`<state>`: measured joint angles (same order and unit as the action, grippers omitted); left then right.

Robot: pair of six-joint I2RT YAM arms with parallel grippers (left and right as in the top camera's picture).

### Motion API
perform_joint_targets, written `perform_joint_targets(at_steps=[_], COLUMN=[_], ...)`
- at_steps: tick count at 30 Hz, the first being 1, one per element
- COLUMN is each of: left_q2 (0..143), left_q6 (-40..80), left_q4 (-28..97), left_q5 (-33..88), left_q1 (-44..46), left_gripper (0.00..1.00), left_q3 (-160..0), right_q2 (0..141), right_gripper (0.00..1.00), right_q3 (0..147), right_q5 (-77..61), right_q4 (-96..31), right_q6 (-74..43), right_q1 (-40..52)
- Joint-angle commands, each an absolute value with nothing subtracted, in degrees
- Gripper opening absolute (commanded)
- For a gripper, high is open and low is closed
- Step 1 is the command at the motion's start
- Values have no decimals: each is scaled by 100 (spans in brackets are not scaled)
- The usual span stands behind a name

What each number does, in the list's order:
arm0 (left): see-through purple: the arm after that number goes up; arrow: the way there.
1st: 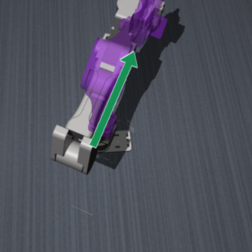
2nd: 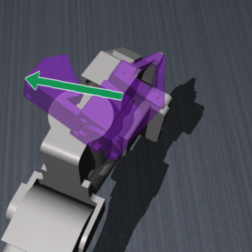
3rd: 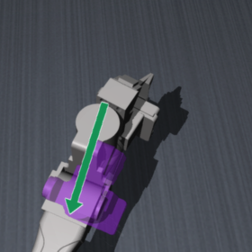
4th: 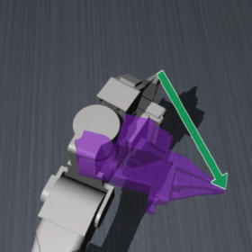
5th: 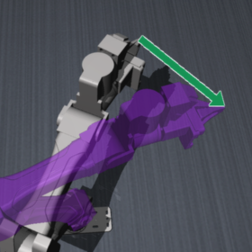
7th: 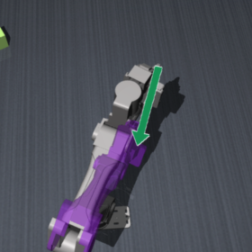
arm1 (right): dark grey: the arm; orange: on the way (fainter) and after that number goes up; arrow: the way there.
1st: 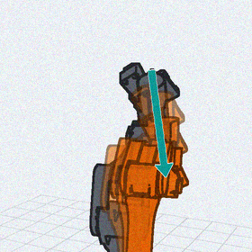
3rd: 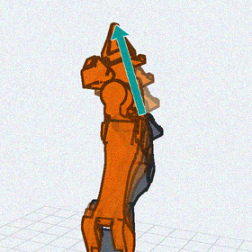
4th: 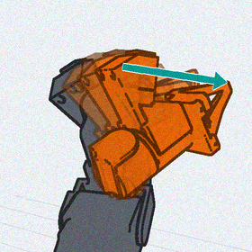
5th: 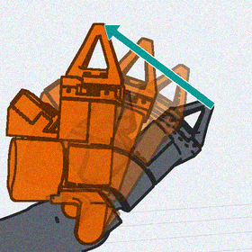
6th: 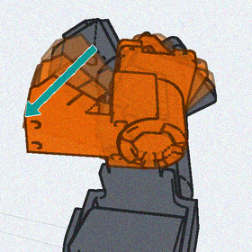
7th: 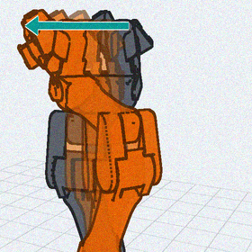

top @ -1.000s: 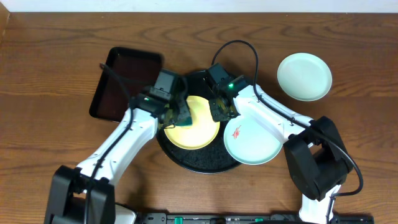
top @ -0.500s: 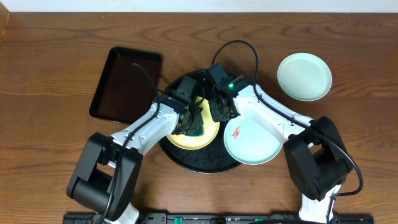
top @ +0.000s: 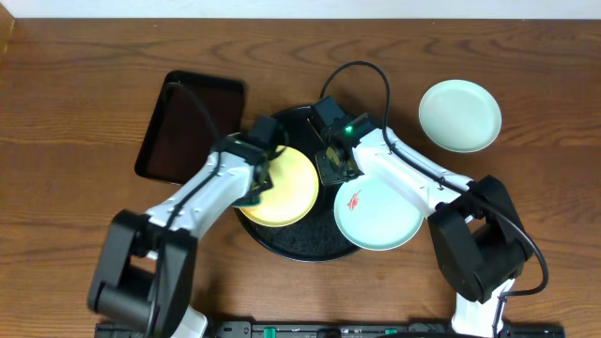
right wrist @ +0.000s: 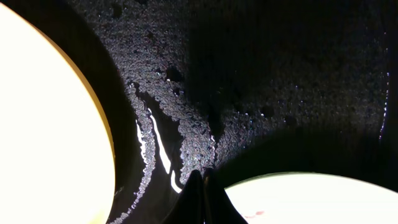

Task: Clean dirty plates on tray and stack at the side
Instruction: 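Lift the sponge with the left gripper toward the black tray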

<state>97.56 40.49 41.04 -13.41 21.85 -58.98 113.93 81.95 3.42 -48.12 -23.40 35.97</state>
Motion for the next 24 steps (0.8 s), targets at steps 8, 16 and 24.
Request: perform_joint_targets(at_steps=[8,16,24], left_q2=[8152,7122,7113], left_q6=[3623,2936,2567], left_q4=[4405,4414,4600], left_q5=[-1092,54,362], left_q1=[1431,294,-290], left_gripper=[7,7,8], left_q3=[-5828,-5828,-5824], right_q2=[11299,11041,11041], right_gripper=[1,1,15], right_q3=[8416,8892,9015], right_q5=[355,366,-145], right_q4=[-4869,-4980,-4984], right_q6=[-2169,-1474,-1411], right_q1=[3634,3649,3649])
